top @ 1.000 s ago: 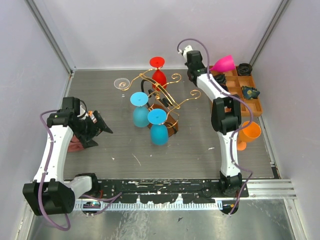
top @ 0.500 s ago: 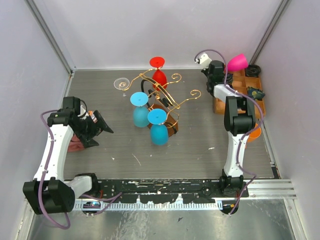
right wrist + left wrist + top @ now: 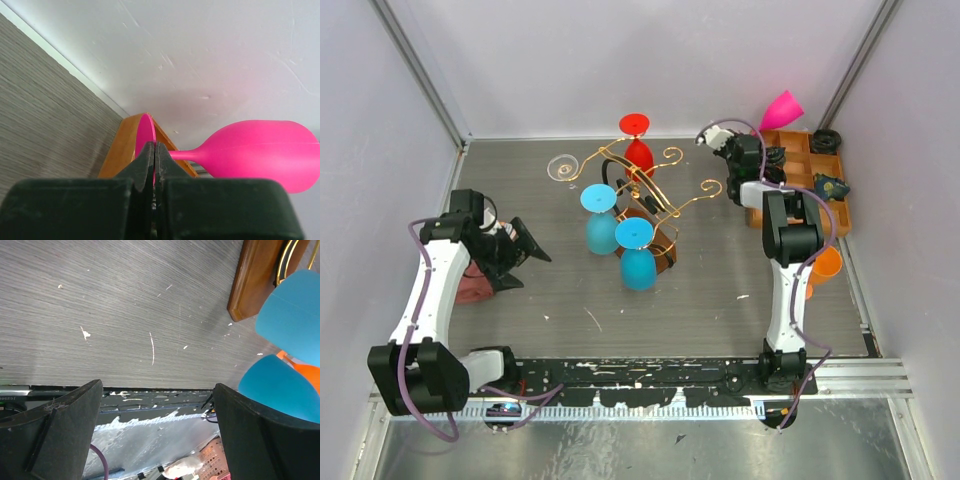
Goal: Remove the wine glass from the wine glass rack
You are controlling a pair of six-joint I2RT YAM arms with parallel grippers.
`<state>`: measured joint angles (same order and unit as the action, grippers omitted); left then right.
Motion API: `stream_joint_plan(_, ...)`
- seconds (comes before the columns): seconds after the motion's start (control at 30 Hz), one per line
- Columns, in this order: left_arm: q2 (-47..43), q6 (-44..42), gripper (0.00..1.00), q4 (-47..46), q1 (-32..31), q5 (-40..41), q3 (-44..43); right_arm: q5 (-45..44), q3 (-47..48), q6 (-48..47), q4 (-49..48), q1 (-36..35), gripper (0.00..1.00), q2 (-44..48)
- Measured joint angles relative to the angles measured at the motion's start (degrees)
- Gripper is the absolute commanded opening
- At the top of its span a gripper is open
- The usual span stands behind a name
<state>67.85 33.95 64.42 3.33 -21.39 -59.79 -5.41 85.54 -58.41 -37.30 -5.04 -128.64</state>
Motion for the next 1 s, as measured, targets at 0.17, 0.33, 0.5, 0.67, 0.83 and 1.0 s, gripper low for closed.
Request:
stream_joint_plan(0.17,0.2,0.42,0.98,-1.07,0.0,-1.7,-0.02,0.74,-0.04,-5.73,-4.66,-0.61,0.01,-3.52)
stream_joint_plan(0.33,0.22,0.61,0.98,-1.31,0.0,-2.86,-0.09,1.97,-0.07,-10.73,-7.78,-1.05,0.01,-6.56)
stream_joint_plan(0.5,-0.85,1.07,0.98,-1.55,0.0,-3.54,-0.2,2.71,-0.5,-13.81,-9.92,-2.1,0.01,-8.0)
stream_joint_plan(0.67,-4.09,2.43,0.98,-2.97,0.0,-3.76,-0.09,3.58,-0.5,-15.5,-9.03,-4.48,0.01,-8.26)
stream_joint_plan(0.83,-7.69,4.33,0.98,-5.62,0.0,-4.74,2.64,4.39,-0.5,-15.93,-7.21,-6.91,0.01,-8.26)
stream_joint_plan(1.0,-7.93,4.55,0.98,-5.75,0.0,-5.07,3.45,4.48,-0.63,-16.37,-5.18,-8.26,0.01,-8.46)
